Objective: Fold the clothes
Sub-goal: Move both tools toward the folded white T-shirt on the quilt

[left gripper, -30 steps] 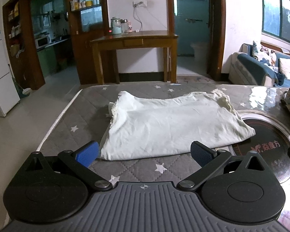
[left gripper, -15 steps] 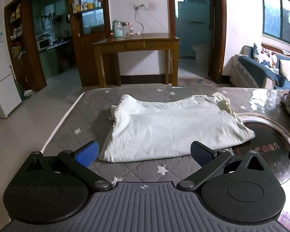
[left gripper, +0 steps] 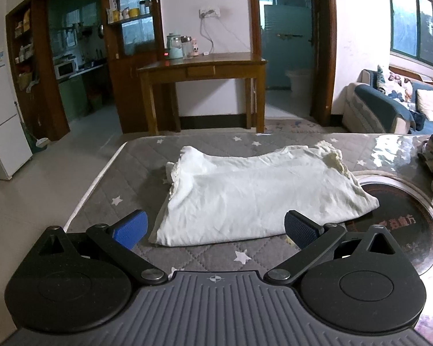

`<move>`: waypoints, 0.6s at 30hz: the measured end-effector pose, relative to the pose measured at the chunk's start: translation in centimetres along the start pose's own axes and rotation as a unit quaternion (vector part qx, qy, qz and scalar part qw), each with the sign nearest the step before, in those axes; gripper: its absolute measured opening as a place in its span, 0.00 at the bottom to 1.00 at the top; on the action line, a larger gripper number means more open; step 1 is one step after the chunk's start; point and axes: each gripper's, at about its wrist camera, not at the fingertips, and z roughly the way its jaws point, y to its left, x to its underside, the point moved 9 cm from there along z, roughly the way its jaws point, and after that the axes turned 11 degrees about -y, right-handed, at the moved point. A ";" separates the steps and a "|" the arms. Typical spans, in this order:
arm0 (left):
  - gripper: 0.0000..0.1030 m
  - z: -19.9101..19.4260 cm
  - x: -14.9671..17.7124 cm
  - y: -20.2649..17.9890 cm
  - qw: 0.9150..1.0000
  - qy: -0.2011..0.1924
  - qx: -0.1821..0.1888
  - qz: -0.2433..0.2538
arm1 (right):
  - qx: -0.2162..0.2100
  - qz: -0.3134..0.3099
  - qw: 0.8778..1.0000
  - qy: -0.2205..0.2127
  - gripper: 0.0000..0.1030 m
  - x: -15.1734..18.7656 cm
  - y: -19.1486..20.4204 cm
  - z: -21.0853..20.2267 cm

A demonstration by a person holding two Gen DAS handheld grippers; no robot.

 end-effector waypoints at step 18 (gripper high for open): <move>1.00 -2.8 -1.1 -0.6 1.000 -0.022 0.017 -0.006 | -0.024 -0.015 0.999 -0.031 1.00 -1.4 3.4 -3.0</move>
